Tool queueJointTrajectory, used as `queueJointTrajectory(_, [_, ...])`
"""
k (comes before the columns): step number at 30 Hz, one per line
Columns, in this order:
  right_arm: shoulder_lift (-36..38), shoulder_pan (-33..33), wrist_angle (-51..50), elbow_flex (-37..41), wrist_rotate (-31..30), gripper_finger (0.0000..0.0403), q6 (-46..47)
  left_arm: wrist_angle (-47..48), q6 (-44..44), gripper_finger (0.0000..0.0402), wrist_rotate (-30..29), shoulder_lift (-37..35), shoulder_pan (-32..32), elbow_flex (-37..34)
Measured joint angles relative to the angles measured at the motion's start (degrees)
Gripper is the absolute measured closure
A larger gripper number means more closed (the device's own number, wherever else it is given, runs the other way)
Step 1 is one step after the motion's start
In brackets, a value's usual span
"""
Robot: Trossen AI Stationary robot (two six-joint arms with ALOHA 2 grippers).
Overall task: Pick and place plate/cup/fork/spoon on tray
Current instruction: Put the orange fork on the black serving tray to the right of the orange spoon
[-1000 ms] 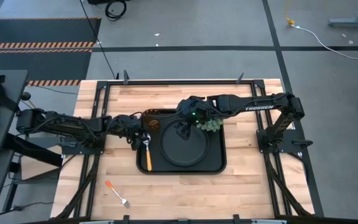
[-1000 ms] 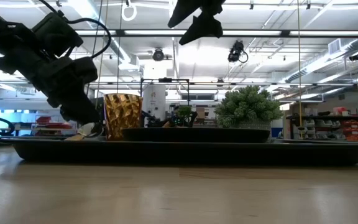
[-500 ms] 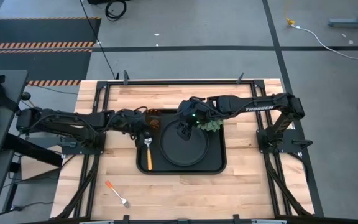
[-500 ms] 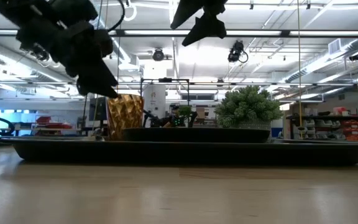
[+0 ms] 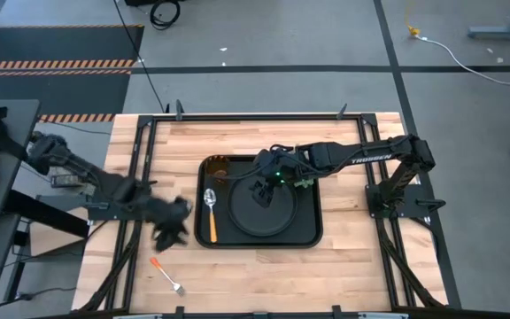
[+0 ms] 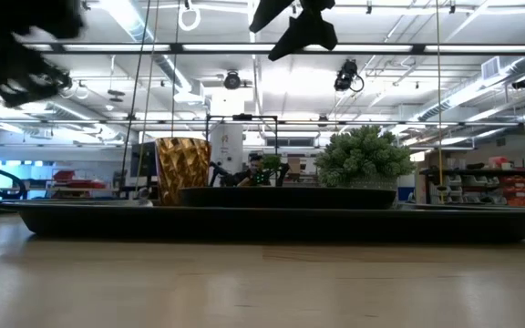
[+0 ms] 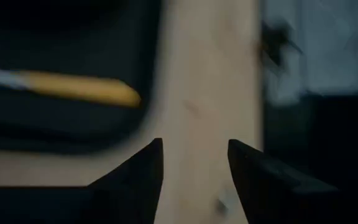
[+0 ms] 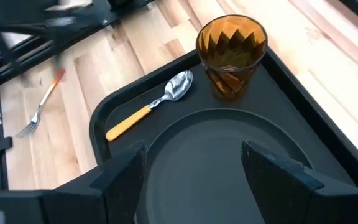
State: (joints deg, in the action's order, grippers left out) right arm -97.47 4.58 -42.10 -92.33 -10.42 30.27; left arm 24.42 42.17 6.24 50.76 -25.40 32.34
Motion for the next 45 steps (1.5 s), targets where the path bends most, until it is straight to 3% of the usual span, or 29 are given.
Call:
queueJointTrajectory(5, [0.0,0.67,-0.39,-0.02,-0.45,0.0134,2.04,-0.38,2.84,0.0231,-2.87,1.1,-17.32,0.02])
queueJointTrajectory(10, [0.0,1.59,-3.31,-0.02,-0.47,0.0134,3.24,-0.25,-6.69,0.0232,-8.58,6.53,-27.57,0.0])
queueJointTrajectory(20, [0.04,5.84,-9.19,-0.02,-2.26,0.0134,4.69,-2.21,-12.52,0.0235,-2.95,17.18,-32.55,0.09])
queueJointTrajectory(24, [0.04,7.02,-9.13,-0.02,-2.28,0.0134,4.71,-2.53,-15.91,0.0251,-4.74,22.19,-35.13,3.51])
queueJointTrajectory(29, [0.04,7.13,-9.23,-0.02,-0.47,0.0134,5.64,-1.96,-19.56,0.0267,-12.71,28.58,-36.06,7.1])
queueJointTrajectory(45, [0.04,7.04,-10.41,-0.02,1.1,0.0134,5.25,-3.04,-20.02,0.0269,-13.12,32.79,-37.61,4.64])
